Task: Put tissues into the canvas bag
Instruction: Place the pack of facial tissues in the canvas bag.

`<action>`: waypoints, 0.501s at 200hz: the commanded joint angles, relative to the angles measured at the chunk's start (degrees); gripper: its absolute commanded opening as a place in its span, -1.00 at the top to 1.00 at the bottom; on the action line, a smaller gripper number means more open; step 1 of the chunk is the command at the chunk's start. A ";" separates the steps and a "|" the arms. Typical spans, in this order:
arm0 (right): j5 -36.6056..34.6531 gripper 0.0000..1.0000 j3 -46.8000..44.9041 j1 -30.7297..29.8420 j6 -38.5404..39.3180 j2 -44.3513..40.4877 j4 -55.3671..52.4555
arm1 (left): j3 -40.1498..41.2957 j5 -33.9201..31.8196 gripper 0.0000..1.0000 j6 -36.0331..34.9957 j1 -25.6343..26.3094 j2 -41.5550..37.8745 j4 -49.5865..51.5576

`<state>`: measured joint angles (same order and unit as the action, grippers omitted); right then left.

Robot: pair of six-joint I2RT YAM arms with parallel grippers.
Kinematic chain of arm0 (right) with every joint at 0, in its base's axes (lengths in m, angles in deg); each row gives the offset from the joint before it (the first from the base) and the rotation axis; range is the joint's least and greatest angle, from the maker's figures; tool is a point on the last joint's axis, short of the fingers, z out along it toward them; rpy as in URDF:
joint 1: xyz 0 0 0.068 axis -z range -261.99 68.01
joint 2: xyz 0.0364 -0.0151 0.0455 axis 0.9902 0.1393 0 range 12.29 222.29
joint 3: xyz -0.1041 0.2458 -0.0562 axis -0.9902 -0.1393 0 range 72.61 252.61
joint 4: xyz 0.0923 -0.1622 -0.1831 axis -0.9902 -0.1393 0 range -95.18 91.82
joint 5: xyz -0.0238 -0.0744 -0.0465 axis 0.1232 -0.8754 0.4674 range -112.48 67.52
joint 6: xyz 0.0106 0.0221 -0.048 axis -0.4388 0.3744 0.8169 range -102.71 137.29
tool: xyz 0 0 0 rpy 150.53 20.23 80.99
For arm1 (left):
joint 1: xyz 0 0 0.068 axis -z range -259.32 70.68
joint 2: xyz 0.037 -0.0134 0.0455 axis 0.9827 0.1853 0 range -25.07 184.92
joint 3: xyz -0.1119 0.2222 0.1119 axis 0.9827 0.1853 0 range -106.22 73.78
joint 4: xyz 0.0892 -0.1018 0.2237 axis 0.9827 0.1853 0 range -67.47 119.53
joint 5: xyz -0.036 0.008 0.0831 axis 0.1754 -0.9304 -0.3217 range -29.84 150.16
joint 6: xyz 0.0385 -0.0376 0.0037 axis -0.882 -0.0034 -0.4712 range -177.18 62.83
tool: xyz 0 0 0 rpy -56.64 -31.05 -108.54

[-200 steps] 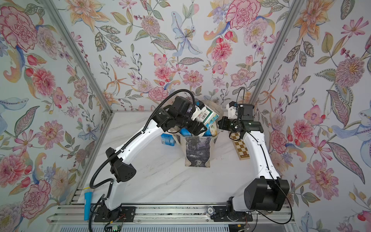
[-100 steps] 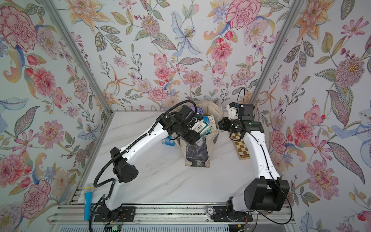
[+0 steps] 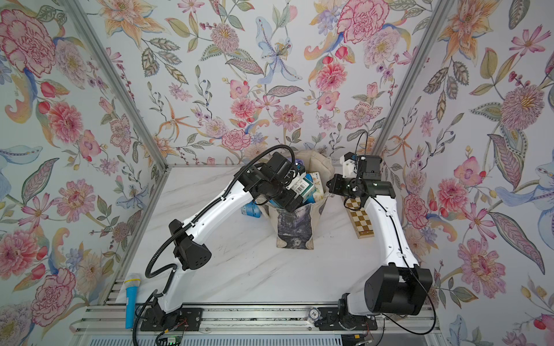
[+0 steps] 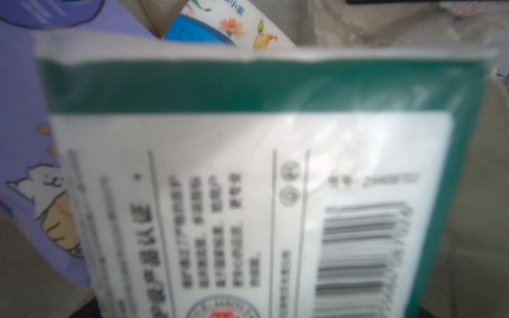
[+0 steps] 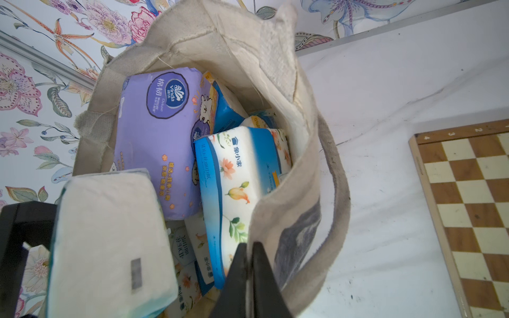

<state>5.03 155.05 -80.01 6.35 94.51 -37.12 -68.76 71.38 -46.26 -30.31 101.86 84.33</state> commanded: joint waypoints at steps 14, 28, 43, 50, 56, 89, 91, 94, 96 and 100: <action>0.18 0.71 1.00 0.31 0.04 -0.96 0.94 | 3.81 9.34 -0.99 1.11 -2.05 -8.36 -8.17; 0.19 0.71 1.07 0.31 0.04 -1.00 0.97 | 4.71 10.60 -0.99 1.51 -2.55 -9.89 -9.83; 0.15 0.71 1.10 0.31 0.04 -1.08 0.97 | 5.09 10.59 -0.99 1.82 -3.19 -11.59 -11.38; 0.04 0.71 1.06 0.37 -0.03 -1.11 1.01 | 5.69 9.82 -0.99 2.19 -3.60 -12.69 -12.48; 0.03 0.71 1.06 0.39 -0.01 -1.18 0.88 | 6.46 8.76 -0.99 2.51 -4.03 -13.58 -13.48; -0.05 0.71 1.15 0.48 -0.05 -1.66 0.97 | 9.25 -2.41 -0.84 3.70 -6.06 -15.73 -13.07; -0.08 0.71 1.19 0.53 -0.05 -1.70 0.95 | 9.26 -3.20 -0.83 3.79 -6.17 -15.68 -12.75; -0.02 0.71 1.17 0.53 -0.05 -1.71 0.97 | 9.34 -4.28 -0.82 3.91 -6.32 -15.68 -12.38; -0.05 0.71 1.15 0.56 -0.05 -1.75 1.03 | 9.31 -4.94 -0.80 3.97 -6.41 -15.60 -12.11; -0.08 0.71 1.19 0.57 -0.01 -1.76 0.97 | 9.54 -6.61 -0.78 4.09 -6.47 -15.59 -11.63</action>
<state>4.96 155.05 -79.97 6.35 94.46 -36.90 -60.96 74.48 -43.81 -35.29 86.30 71.65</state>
